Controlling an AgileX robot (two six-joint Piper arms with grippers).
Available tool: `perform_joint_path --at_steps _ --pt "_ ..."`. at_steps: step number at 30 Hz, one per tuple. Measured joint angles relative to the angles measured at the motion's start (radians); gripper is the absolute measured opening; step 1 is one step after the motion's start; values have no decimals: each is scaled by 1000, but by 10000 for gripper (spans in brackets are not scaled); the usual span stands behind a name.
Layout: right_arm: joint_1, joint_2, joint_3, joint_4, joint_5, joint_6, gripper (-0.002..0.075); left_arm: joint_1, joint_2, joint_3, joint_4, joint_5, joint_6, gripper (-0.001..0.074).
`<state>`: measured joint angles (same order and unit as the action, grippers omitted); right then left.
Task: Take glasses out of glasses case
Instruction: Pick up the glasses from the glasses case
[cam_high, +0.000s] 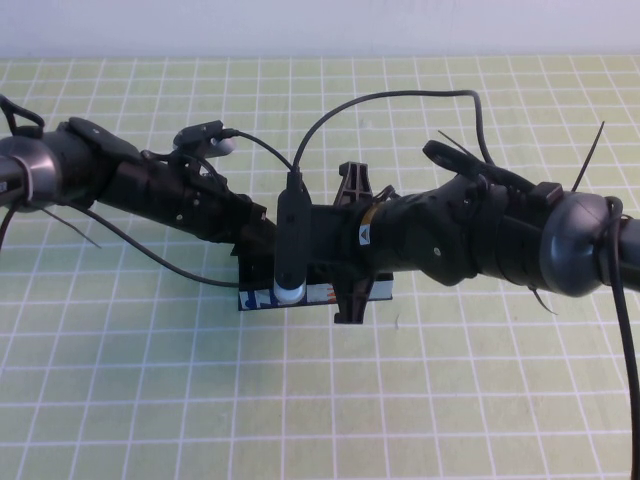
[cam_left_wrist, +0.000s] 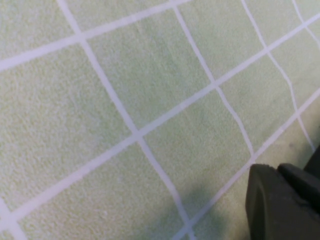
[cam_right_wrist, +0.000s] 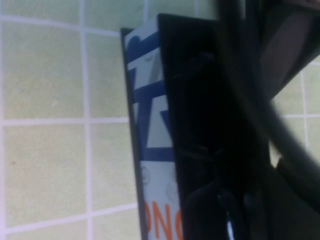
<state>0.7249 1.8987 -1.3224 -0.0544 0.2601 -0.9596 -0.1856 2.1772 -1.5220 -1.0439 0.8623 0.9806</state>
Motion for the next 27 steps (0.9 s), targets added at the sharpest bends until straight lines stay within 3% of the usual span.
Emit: perform_joint_path --at_steps 6,14,23,27 --pt "-2 -1 -8 24 -9 4 -6 19 -46 0 6 13 0 -4" --pt "-2 -1 -8 29 -21 26 -7 102 -286 63 54 60 47 -4" --pt "-3 -1 -8 36 -37 32 -8 108 -388 400 -136 88 520 -4" --pt "-3 -1 -8 39 -37 34 -8 108 -363 461 -203 89 661 -4"
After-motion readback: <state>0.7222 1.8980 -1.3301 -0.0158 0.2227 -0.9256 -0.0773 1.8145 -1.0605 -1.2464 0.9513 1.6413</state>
